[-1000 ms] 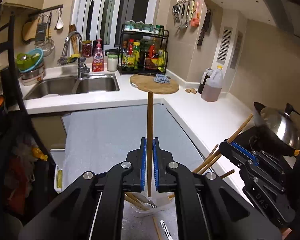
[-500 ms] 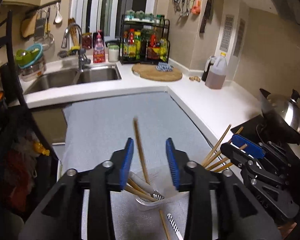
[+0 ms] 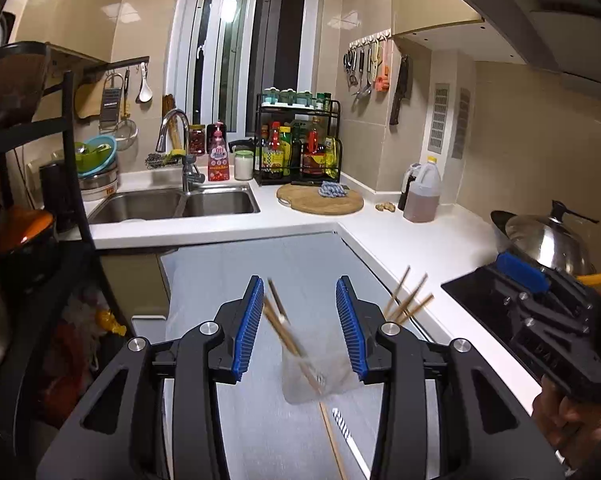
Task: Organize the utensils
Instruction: 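Lower the chopsticks into the container and open both tools to release them, then withdraw both open tools from the container toward the spoon and chopstick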
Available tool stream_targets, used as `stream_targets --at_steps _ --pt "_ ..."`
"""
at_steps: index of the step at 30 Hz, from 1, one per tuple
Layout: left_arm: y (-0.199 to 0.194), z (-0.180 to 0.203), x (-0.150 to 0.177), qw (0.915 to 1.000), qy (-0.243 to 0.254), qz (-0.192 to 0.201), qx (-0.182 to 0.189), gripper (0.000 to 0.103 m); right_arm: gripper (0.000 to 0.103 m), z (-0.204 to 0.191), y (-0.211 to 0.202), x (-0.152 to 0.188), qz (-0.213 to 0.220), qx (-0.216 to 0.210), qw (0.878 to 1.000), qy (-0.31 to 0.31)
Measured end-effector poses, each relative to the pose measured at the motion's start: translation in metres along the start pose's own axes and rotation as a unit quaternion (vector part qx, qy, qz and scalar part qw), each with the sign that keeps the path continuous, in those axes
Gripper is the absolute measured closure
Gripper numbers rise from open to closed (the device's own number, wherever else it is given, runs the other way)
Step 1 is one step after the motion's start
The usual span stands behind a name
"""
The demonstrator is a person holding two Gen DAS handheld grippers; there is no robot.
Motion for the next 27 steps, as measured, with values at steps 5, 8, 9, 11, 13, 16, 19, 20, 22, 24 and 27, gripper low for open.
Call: stream_targets --at_steps 5,8,9,11,13,16,19,20,22,24,27 --pt "-0.018 -0.01 0.041 0.9999 -0.01 -0.011 -0.008 0.065 0.063 -0.007 -0.039 0.027 0.006 0.005 1.0 0.002" --pt "-0.027 -0.015 0.07 0.9996 -0.011 -0.021 -0.014 0.065 0.063 -0.013 -0.053 0.047 0.006 0.006 1.0 0.011" --pt "-0.029 -0.016 0.078 0.9996 -0.01 -0.022 -0.016 0.065 0.063 -0.015 -0.058 0.056 0.003 0.004 1.0 0.014" --pt "-0.032 -0.018 0.097 0.9994 -0.01 -0.031 -0.015 0.065 0.063 -0.016 -0.064 0.069 -0.003 0.006 1.0 0.023" --pt "-0.035 -0.022 0.117 0.9989 -0.015 -0.039 -0.019 0.065 0.065 -0.017 -0.068 0.085 -0.016 -0.007 0.999 0.039" --pt "-0.038 -0.029 0.143 0.9984 -0.021 -0.046 -0.025 0.065 0.071 -0.026 -0.07 0.107 -0.037 -0.017 0.998 0.039" --pt "-0.039 -0.037 0.167 0.9975 -0.031 -0.058 -0.025 0.065 0.076 -0.033 -0.066 0.128 -0.062 -0.033 0.996 0.059" --pt "-0.039 -0.04 0.174 0.9972 -0.034 -0.061 -0.027 0.065 0.078 -0.035 -0.065 0.136 -0.072 -0.038 0.994 0.067" --pt "-0.038 -0.046 0.19 0.9968 -0.033 -0.066 -0.032 0.065 0.079 -0.04 -0.059 0.15 -0.089 -0.051 0.991 0.08" --pt "-0.034 -0.054 0.205 0.9955 -0.036 -0.078 -0.038 0.067 0.081 -0.046 -0.055 0.163 -0.101 -0.059 0.989 0.088" --pt "-0.028 -0.06 0.213 0.9934 -0.049 -0.096 -0.04 0.068 0.083 -0.056 -0.043 0.181 -0.127 -0.073 0.984 0.098"
Point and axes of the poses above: each gripper's, at about its wrist camera, not at the fingertips, and y roughly the way its jaws point, z to its right, x to its underside, the point moved 3 cm from there along y, roughly the way its jaws point, and after that the axes turned 10 degrees about -y, right-handed, at the moved point
